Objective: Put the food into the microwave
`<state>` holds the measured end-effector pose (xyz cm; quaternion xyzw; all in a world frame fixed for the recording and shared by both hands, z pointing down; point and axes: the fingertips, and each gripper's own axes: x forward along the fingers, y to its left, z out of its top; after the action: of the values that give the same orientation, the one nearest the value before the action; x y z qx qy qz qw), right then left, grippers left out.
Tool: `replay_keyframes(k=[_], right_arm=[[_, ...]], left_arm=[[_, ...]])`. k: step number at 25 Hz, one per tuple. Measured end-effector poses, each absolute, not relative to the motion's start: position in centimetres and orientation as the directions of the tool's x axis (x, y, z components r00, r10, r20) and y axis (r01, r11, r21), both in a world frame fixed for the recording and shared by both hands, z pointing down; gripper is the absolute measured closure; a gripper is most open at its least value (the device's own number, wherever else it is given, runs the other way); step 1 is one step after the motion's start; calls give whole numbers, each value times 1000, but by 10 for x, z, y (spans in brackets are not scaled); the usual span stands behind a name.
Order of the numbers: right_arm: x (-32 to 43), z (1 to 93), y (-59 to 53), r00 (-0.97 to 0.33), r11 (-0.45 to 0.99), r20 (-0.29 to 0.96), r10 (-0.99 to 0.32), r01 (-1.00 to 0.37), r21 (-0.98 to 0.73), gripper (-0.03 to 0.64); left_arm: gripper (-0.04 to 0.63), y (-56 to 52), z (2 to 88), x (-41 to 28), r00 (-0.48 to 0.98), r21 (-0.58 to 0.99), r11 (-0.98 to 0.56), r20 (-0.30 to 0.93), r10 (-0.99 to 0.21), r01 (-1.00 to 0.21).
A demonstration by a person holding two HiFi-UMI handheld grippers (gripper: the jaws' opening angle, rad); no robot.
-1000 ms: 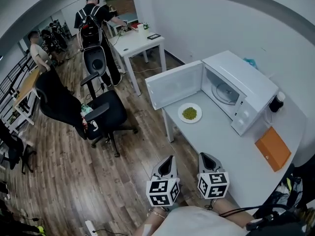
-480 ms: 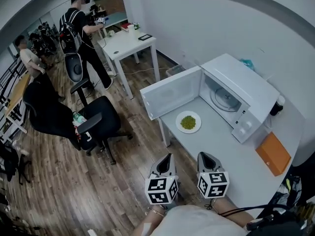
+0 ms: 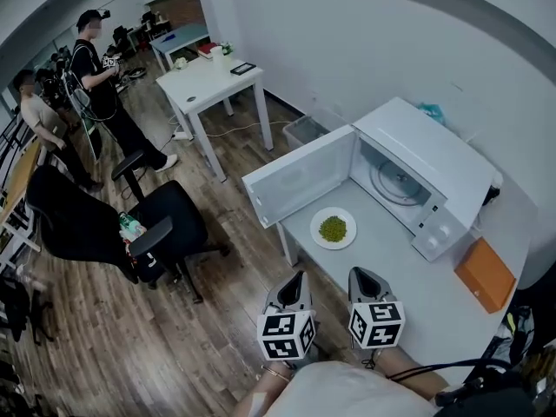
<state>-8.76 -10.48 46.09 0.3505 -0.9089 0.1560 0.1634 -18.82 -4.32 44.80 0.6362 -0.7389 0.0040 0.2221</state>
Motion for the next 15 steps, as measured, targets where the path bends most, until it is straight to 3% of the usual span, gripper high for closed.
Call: replay_keyframes(k=[15], right_arm=[[-129,461,-160,-638,622,391,-663,-760,-187,600]], left_arm=[[592,-109,450,-235,4,255,87,337,-941,-963]])
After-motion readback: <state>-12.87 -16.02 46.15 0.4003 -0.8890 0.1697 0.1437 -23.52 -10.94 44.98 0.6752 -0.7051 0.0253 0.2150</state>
